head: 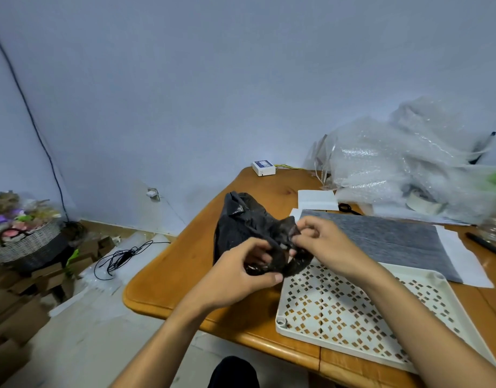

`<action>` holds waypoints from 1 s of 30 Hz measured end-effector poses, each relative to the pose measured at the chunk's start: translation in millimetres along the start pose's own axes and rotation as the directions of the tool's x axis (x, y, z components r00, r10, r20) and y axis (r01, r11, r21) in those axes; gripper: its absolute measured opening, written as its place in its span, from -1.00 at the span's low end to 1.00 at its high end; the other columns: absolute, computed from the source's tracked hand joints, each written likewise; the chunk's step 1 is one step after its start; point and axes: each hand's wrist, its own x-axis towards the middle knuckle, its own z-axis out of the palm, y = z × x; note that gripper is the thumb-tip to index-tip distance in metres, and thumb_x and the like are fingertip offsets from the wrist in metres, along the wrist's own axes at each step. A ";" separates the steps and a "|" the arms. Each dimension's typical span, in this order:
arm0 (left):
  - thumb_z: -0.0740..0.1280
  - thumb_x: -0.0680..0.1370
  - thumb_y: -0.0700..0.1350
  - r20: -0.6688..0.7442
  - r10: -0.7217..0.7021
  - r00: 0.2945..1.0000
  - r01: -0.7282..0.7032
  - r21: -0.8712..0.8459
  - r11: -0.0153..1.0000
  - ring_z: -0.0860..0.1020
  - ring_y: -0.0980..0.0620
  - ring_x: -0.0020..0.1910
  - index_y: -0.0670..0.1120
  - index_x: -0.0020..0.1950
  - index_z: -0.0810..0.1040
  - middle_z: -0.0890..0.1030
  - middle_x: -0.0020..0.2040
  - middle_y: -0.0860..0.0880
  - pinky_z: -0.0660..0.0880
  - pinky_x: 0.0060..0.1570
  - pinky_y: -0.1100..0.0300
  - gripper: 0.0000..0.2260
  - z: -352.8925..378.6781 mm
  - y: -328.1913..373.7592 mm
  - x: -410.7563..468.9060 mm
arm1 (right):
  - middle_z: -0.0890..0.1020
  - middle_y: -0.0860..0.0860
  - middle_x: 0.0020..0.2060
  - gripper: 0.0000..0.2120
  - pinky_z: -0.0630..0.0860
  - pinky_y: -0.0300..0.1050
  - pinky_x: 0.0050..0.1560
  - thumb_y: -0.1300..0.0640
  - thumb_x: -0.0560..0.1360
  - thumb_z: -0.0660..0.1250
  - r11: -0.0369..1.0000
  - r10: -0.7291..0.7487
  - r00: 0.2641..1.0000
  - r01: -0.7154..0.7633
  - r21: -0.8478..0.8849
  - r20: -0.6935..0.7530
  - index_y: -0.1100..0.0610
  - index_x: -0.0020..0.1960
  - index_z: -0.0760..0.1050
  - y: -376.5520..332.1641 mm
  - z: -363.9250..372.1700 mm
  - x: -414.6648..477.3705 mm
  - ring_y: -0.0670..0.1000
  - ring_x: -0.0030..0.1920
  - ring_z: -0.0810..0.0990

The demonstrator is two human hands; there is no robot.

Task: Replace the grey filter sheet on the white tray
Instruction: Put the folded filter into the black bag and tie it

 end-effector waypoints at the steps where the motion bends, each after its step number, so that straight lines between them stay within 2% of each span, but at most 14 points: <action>1: 0.55 0.45 0.11 -0.033 0.003 0.999 -0.005 -0.054 0.999 0.64 0.21 0.07 0.14 0.39 0.45 0.68 0.06 0.12 0.55 0.19 0.15 -0.45 1.3 5.3 2.0 | 0.71 0.19 -0.22 -0.93 0.62 0.01 0.01 0.24 0.58 0.33 0.998 -0.022 1.000 0.023 0.050 -0.022 0.15 0.03 0.57 -7.5 1.3 1.9 -0.01 -0.18 0.72; 4: 0.54 0.48 0.02 -0.182 0.010 0.983 -0.051 -0.225 0.973 0.68 0.12 0.04 0.10 0.50 0.32 0.71 0.01 0.02 0.62 0.18 -0.05 -0.35 2.7 19.8 8.5 | 0.68 0.16 -0.20 -0.81 0.61 -0.09 -0.02 0.27 0.58 0.33 0.983 -0.039 0.998 0.048 0.176 -0.053 0.07 0.14 0.58 -29.6 3.3 6.3 -0.02 -0.13 0.68; 7: 0.48 0.55 -0.03 -0.388 0.030 0.921 -0.120 -0.208 0.971 0.64 0.22 0.11 0.13 0.58 0.21 0.72 -0.01 0.04 0.56 0.29 0.06 -0.32 -1.4 30.4 14.9 | 0.71 0.10 -0.10 -0.65 0.61 -0.11 0.05 0.38 0.53 0.31 0.952 -0.049 0.996 0.068 0.297 -0.070 0.07 0.23 0.56 -41.7 2.5 8.8 -0.01 -0.04 0.69; 9: 0.43 0.59 -0.03 -0.460 0.119 0.880 -0.210 -0.152 0.966 0.64 0.14 0.15 0.28 0.59 0.12 0.71 0.03 0.06 0.54 0.28 0.12 -0.30 -7.5 38.5 14.7 | 0.71 0.05 -0.11 -0.60 0.60 -0.19 0.01 0.42 0.51 0.30 0.943 -0.069 0.990 0.104 0.315 -0.121 0.08 0.25 0.55 -46.9 2.2 8.5 -0.05 -0.05 0.70; 11: 0.40 0.61 -0.08 -0.424 0.239 0.874 -0.302 -0.088 0.949 0.65 0.12 0.10 0.31 0.58 0.15 0.67 0.06 0.10 0.59 0.18 0.19 -0.33 -13.1 47.8 12.3 | 0.70 0.04 -0.15 -0.63 0.61 -0.25 -0.09 0.40 0.51 0.34 0.945 -0.096 0.976 0.150 0.290 -0.194 0.09 0.25 0.54 -51.6 3.6 7.5 -0.09 -0.12 0.69; 13: 0.44 0.58 -0.03 -0.348 0.316 0.883 -0.329 0.022 0.944 0.64 0.15 0.08 0.24 0.53 0.31 0.64 0.04 0.14 0.61 0.13 0.19 -0.43 -16.0 55.4 14.0 | 0.68 0.05 -0.20 -0.67 0.62 -0.24 -0.13 0.35 0.52 0.38 0.938 -0.119 0.964 0.188 0.292 -0.237 0.11 0.24 0.53 -56.9 5.4 6.4 -0.07 -0.18 0.68; 15: 0.51 0.49 0.08 -0.322 0.313 0.894 -0.287 0.126 0.950 0.62 0.19 0.09 0.18 0.43 0.41 0.64 0.08 0.16 0.60 0.11 0.21 -0.46 -15.4 58.2 19.9 | 0.69 0.07 -0.20 -0.72 0.62 -0.26 -0.12 0.32 0.53 0.38 0.920 -0.136 0.955 0.221 0.325 -0.263 0.14 0.22 0.53 -62.1 6.5 5.9 -0.08 -0.17 0.69; 17: 0.54 0.46 0.10 -0.344 0.287 0.894 -0.238 0.179 0.955 0.59 0.23 0.14 0.13 0.38 0.46 0.64 0.16 0.17 0.56 0.14 0.33 -0.47 -13.7 57.9 27.2 | 0.73 0.03 -0.17 -0.81 0.60 -0.34 -0.16 0.27 0.57 0.34 0.910 -0.158 0.942 0.255 0.327 -0.295 0.14 0.18 0.56 -65.6 7.1 5.6 -0.16 -0.15 0.70; 19: 0.54 0.48 0.02 -0.381 0.279 0.882 -0.231 0.167 0.959 0.60 0.26 0.11 0.08 0.30 0.54 0.67 0.10 0.18 0.54 0.09 0.41 -0.58 -14.1 58.9 31.9 | 0.72 -0.07 -0.18 -0.85 0.56 -0.36 -0.17 0.22 0.62 0.28 0.921 -0.234 0.912 0.319 0.223 -0.338 0.11 0.10 0.61 -65.4 8.7 4.6 -0.19 -0.11 0.68; 22: 0.51 0.51 -0.11 -0.415 0.251 0.874 -0.238 0.085 0.968 0.64 0.26 -0.07 0.06 0.10 0.65 0.68 -0.13 0.19 0.58 -0.10 0.33 -0.81 -21.8 58.7 36.5 | 0.67 -0.08 -0.05 -0.75 0.52 -0.35 -0.03 0.28 0.58 0.23 0.917 -0.358 0.837 0.398 0.012 -0.413 0.05 0.08 0.63 -56.2 10.4 3.4 -0.17 0.02 0.63; 24: 0.50 0.51 -0.13 -0.407 0.218 0.887 -0.235 0.007 0.972 0.65 0.20 -0.18 0.06 -0.01 0.68 0.69 -0.20 0.15 0.57 -0.19 0.27 -0.89 -29.2 59.5 36.8 | 0.60 -0.05 0.11 -0.58 0.47 -0.41 0.08 0.41 0.50 0.23 0.913 -0.392 0.857 0.408 -0.024 -0.334 0.05 0.24 0.56 -49.5 12.6 1.7 -0.19 0.14 0.56; 26: 0.51 0.51 -0.10 -0.397 0.188 0.898 -0.227 -0.052 0.973 0.67 0.12 -0.19 0.05 -0.04 0.70 0.71 -0.20 0.09 0.60 -0.19 0.18 -0.93 -36.8 61.3 35.9 | 0.53 -0.06 0.20 -0.50 0.45 -0.46 0.11 0.40 0.49 0.26 0.928 -0.361 0.921 0.370 0.036 -0.148 0.04 0.35 0.47 -43.8 20.6 0.5 -0.23 0.20 0.52; 28: 0.53 0.51 -0.07 -0.367 0.166 0.915 -0.209 -0.079 0.975 0.68 0.05 -0.19 0.04 -0.06 0.71 0.71 -0.21 0.05 0.60 -0.17 0.10 -0.96 -44.0 64.0 33.5 | 0.54 -0.10 0.17 -0.59 0.47 -0.45 0.06 0.26 0.53 0.34 0.940 -0.334 0.940 0.337 0.042 -0.073 0.00 0.34 0.48 -39.3 34.9 2.5 -0.25 0.16 0.53; 30: 0.52 0.51 -0.04 -0.316 0.163 0.935 -0.195 -0.074 0.978 0.66 0.06 -0.23 0.02 -0.07 0.71 0.69 -0.23 0.05 0.59 -0.20 0.12 -0.95 -50.4 66.8 31.4 | 0.58 -0.19 0.12 -0.68 0.46 -0.47 0.00 0.16 0.57 0.36 0.946 -0.315 0.942 0.321 0.041 -0.113 -0.03 0.31 0.52 -38.1 47.5 7.4 -0.31 0.13 0.54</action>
